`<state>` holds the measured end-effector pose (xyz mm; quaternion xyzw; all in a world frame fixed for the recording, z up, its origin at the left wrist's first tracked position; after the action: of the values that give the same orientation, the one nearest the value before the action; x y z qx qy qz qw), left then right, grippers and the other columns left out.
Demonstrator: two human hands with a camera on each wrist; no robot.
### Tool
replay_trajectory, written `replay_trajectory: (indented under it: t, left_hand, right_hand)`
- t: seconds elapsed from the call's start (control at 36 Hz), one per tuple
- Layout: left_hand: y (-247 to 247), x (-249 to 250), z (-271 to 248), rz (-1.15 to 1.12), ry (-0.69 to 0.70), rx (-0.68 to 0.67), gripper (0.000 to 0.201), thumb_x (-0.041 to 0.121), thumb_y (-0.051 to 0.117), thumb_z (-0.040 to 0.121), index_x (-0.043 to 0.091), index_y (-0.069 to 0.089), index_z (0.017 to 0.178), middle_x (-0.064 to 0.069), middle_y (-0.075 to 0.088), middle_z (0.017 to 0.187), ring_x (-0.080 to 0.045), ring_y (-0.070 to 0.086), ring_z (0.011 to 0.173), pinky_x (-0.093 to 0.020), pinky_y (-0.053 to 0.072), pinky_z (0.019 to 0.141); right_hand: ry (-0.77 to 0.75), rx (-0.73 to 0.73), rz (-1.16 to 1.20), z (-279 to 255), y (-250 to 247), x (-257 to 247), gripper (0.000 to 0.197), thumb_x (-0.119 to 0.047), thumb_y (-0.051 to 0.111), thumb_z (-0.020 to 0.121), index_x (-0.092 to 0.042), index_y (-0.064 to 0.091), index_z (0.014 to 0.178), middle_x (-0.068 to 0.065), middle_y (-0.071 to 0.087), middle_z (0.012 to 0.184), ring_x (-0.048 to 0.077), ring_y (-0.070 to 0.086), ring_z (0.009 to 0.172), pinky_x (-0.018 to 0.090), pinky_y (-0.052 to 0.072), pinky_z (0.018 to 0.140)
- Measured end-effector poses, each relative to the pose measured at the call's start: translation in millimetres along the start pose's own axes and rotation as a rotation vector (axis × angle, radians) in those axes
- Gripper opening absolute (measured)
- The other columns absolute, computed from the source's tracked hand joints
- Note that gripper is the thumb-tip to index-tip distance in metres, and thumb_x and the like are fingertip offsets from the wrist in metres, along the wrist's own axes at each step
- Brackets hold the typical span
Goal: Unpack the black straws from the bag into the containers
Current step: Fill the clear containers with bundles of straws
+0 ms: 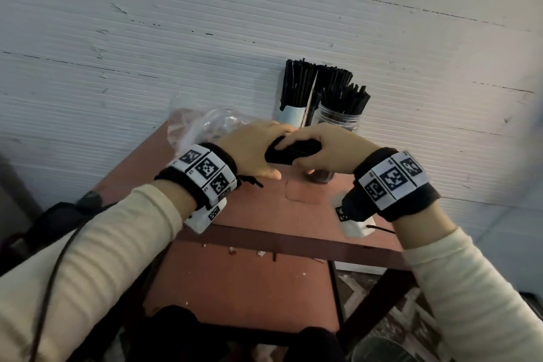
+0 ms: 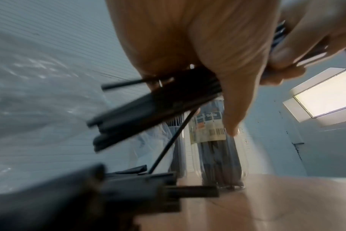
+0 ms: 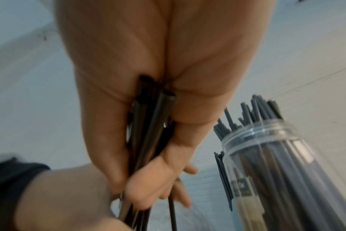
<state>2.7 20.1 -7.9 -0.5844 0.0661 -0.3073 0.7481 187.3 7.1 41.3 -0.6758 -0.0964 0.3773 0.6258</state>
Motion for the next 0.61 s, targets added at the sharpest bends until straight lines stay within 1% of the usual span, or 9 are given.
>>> replay_trajectory:
  t: [0.11, 0.19, 0.22, 0.28, 0.33, 0.39, 0.47, 0.56, 0.61]
  left_hand:
    - [7, 19, 12, -0.041, 0.005, 0.122, 0.049, 0.028, 0.076, 0.075, 0.024, 0.055, 0.119, 0.003, 0.067, 0.105, -0.021, 0.063, 0.096, -0.043, 0.052, 0.083]
    - [8, 33, 18, -0.11, -0.038, 0.192, 0.028, 0.031, 0.068, 0.084, 0.022, 0.064, 0.11, -0.002, 0.071, 0.094, -0.024, 0.067, 0.089, -0.04, 0.053, 0.078]
    - [7, 37, 19, -0.144, -0.049, 0.2, 0.029, 0.035, 0.068, 0.085, 0.024, 0.065, 0.112, -0.001, 0.072, 0.096, -0.021, 0.067, 0.091, -0.036, 0.053, 0.079]
    - [7, 43, 20, -0.227, -0.068, 0.215, 0.029, 0.039, 0.068, 0.087, 0.027, 0.065, 0.113, 0.006, 0.069, 0.095, -0.013, 0.065, 0.09, -0.024, 0.048, 0.074]
    - [8, 49, 24, -0.322, -0.104, 0.233, 0.022, 0.041, 0.067, 0.088, 0.029, 0.063, 0.107, 0.015, 0.064, 0.086, -0.001, 0.062, 0.082, -0.012, 0.041, 0.065]
    - [8, 59, 27, -0.457, -0.125, 0.236, 0.012, 0.038, 0.068, 0.089, 0.031, 0.061, 0.095, 0.016, 0.063, 0.078, 0.01, 0.06, 0.07, -0.008, 0.041, 0.063]
    - [10, 73, 31, -0.653, -0.121, 0.239, 0.013, 0.033, 0.069, 0.089, 0.025, 0.06, 0.085, 0.01, 0.065, 0.071, 0.003, 0.063, 0.062, -0.017, 0.05, 0.065]
    - [14, 85, 33, -0.814, -0.118, 0.246, 0.022, 0.029, 0.07, 0.088, 0.009, 0.064, 0.093, 0.002, 0.066, 0.075, -0.008, 0.064, 0.065, -0.019, 0.052, 0.065]
    - [18, 90, 32, -0.877, -0.137, 0.251, 0.03, 0.025, 0.07, 0.088, 0.0, 0.064, 0.103, -0.005, 0.068, 0.08, -0.011, 0.063, 0.068, -0.02, 0.051, 0.064]
  right_hand:
    - [-0.036, 0.04, -0.009, -21, -13, -1, 0.041, -0.015, 0.068, 0.083, -0.041, 0.066, 0.115, -0.01, 0.064, 0.091, -0.004, 0.056, 0.066, 0.01, 0.043, 0.063]
    - [-0.047, 0.092, 0.03, -36, -23, 1, 0.044, -0.016, 0.07, 0.084, -0.04, 0.063, 0.121, -0.009, 0.065, 0.11, 0.002, 0.061, 0.092, 0.018, 0.047, 0.082]
    - [-0.059, 0.131, 0.04, -41, -27, 0, 0.045, -0.018, 0.07, 0.085, -0.039, 0.061, 0.124, -0.012, 0.064, 0.115, 0.003, 0.06, 0.1, 0.018, 0.046, 0.089]
    - [-0.069, 0.237, 0.056, -49, -36, -1, 0.043, -0.027, 0.07, 0.087, -0.04, 0.059, 0.126, -0.017, 0.063, 0.118, -0.001, 0.058, 0.105, 0.017, 0.044, 0.093]
    - [-0.078, 0.394, 0.057, -54, -44, -2, 0.043, -0.039, 0.068, 0.087, -0.042, 0.056, 0.128, -0.014, 0.062, 0.119, 0.001, 0.056, 0.108, 0.022, 0.045, 0.096]
    - [-0.1, 0.57, 0.06, -56, -49, -3, 0.048, -0.043, 0.068, 0.085, -0.039, 0.054, 0.131, -0.008, 0.058, 0.119, 0.001, 0.054, 0.105, 0.022, 0.046, 0.094]
    - [-0.171, 0.753, 0.123, -52, -48, -8, 0.048, -0.039, 0.069, 0.085, -0.033, 0.055, 0.13, -0.007, 0.052, 0.116, 0.003, 0.055, 0.1, 0.021, 0.049, 0.089]
    - [-0.248, 0.852, 0.149, -45, -43, -13, 0.041, -0.028, 0.067, 0.087, -0.023, 0.058, 0.127, -0.007, 0.052, 0.118, 0.006, 0.055, 0.107, 0.027, 0.051, 0.091]
    - [-0.281, 0.897, 0.133, -38, -37, -13, 0.036, -0.022, 0.063, 0.089, -0.016, 0.059, 0.125, -0.003, 0.054, 0.118, 0.005, 0.053, 0.11, 0.024, 0.048, 0.094]
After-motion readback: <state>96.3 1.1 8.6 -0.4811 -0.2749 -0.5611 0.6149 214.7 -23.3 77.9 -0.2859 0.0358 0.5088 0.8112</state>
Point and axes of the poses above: each hand's wrist, its own z-axis towards the middle knuckle, its own y-axis out of the palm, x = y × z, the point moved 1 cm from there along z, towards the middle knuckle
